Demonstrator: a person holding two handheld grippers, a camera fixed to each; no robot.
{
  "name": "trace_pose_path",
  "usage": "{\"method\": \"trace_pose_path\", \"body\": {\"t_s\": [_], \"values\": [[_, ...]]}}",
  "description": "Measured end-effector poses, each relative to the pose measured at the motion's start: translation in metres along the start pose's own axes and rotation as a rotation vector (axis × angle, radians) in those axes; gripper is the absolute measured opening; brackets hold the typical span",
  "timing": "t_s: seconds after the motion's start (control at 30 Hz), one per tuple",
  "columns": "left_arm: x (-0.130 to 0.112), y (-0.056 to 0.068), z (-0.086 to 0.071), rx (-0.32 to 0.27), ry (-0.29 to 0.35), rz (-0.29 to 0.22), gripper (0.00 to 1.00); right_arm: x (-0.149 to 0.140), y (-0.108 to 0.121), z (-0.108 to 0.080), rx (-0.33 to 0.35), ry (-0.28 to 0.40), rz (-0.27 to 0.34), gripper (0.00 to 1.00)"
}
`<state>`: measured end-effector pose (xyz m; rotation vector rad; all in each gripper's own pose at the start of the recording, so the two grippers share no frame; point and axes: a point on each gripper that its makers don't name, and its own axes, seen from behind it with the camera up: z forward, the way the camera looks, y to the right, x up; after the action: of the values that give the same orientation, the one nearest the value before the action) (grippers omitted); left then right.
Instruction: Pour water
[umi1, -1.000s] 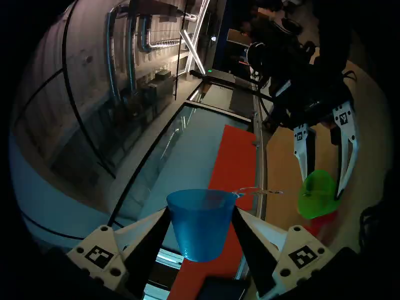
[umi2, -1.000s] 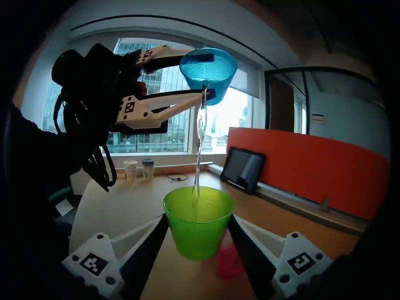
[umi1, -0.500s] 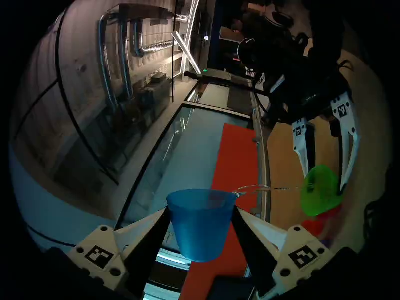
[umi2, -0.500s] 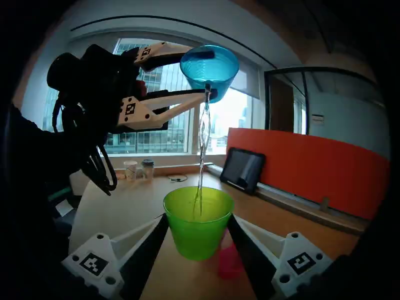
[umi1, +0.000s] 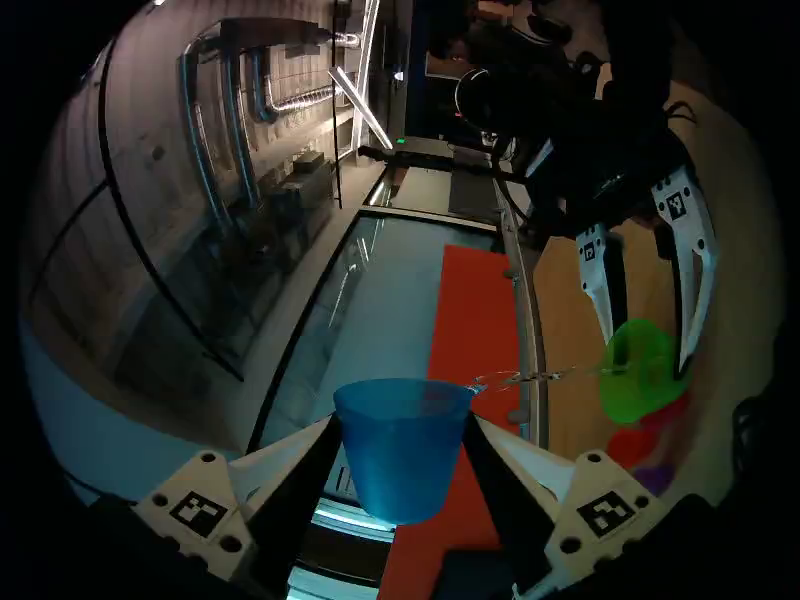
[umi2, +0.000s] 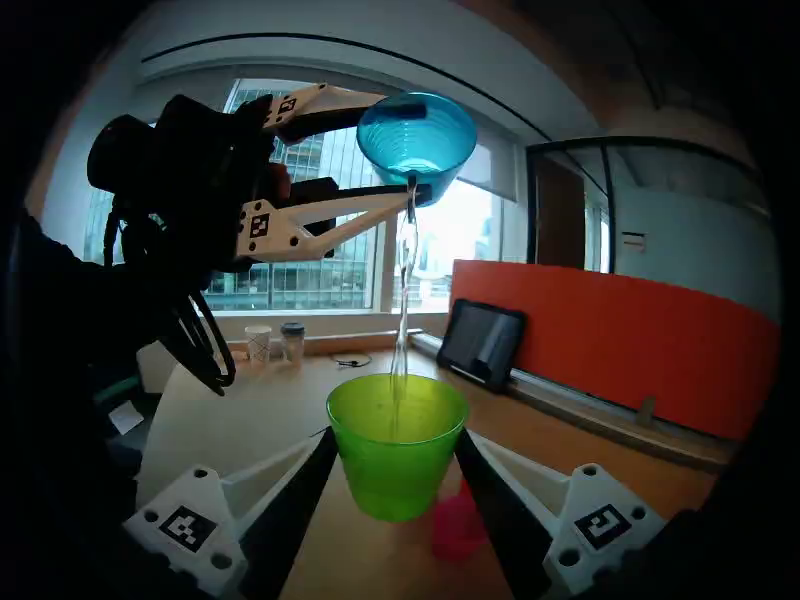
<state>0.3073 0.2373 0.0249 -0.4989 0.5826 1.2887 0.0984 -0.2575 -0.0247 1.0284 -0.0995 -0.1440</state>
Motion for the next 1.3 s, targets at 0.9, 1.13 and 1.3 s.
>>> {"method": "trace_pose_path", "body": {"t_s": [0.9, 1.13, 1.3], "values": [[0.005, 0.002, 0.006, -0.003, -0.006, 0.139, 0.85, 0.005, 0.003, 0.001, -0.011, 0.014, 0.001, 0.88], [0.009, 0.005, 0.004, 0.001, -0.007, 0.175, 0.85, 0.005, 0.003, 0.001, -0.014, 0.018, 0.002, 0.88], [0.012, 0.009, 0.002, -0.004, -0.007, 0.197, 0.85, 0.006, 0.004, 0.002, -0.015, 0.02, 0.004, 0.88]]}}
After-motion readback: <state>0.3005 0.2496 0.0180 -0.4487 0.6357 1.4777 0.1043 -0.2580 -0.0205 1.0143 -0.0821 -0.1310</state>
